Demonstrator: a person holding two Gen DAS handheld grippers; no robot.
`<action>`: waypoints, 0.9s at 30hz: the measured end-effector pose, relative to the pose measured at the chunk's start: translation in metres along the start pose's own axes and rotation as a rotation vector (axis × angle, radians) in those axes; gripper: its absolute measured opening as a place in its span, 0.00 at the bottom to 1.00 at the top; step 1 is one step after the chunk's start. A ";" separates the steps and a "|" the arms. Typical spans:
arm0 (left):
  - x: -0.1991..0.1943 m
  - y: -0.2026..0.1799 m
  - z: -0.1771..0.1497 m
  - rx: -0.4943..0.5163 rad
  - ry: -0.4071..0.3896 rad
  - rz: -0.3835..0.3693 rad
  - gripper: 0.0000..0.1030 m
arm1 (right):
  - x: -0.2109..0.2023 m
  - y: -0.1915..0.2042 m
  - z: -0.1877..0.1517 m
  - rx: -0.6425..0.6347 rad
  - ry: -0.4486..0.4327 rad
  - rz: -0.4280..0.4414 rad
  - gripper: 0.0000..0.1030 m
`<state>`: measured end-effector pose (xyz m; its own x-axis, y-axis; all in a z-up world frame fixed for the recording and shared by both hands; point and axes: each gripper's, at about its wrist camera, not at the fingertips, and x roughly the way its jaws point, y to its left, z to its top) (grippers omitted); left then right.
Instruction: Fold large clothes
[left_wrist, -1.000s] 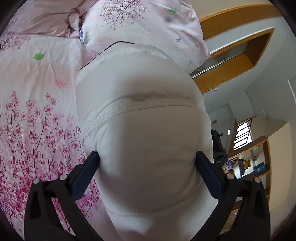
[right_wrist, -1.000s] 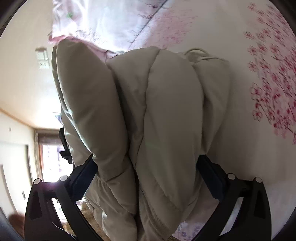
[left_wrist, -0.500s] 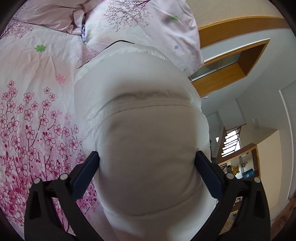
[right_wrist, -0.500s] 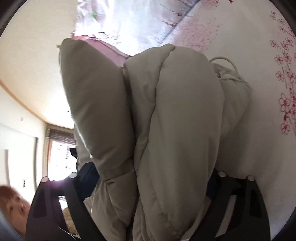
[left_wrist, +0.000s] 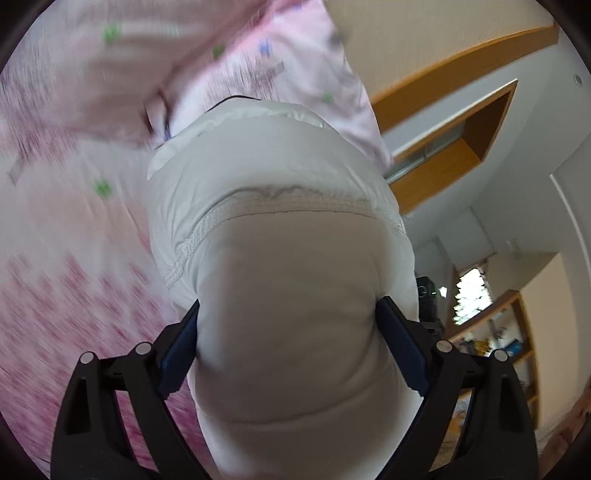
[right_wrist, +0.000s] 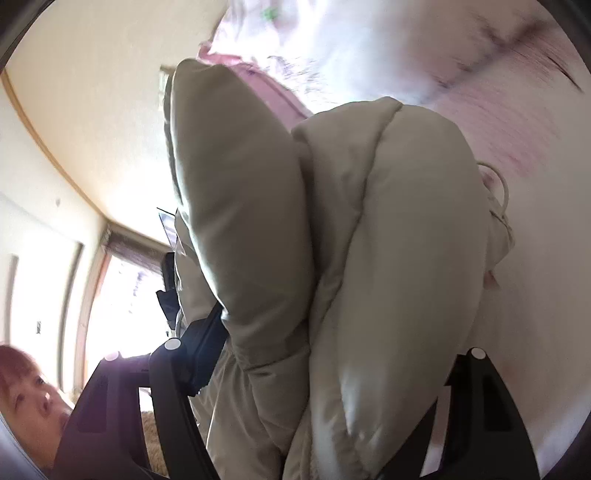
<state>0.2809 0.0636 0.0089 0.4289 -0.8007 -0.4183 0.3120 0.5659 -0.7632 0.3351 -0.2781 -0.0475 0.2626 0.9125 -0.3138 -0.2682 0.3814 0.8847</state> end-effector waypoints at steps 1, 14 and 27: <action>-0.006 0.002 0.007 0.004 -0.014 0.019 0.87 | 0.014 0.004 0.013 -0.001 0.011 0.005 0.68; -0.048 0.074 0.067 -0.006 -0.056 0.304 0.84 | 0.111 -0.020 0.062 0.141 0.053 -0.008 0.67; -0.040 0.060 0.061 0.071 -0.091 0.448 0.95 | 0.085 -0.021 0.038 0.189 0.009 -0.134 0.82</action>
<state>0.3341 0.1415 0.0096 0.6062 -0.4553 -0.6521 0.1344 0.8668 -0.4803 0.3987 -0.2138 -0.0799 0.2752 0.8573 -0.4352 -0.0530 0.4655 0.8835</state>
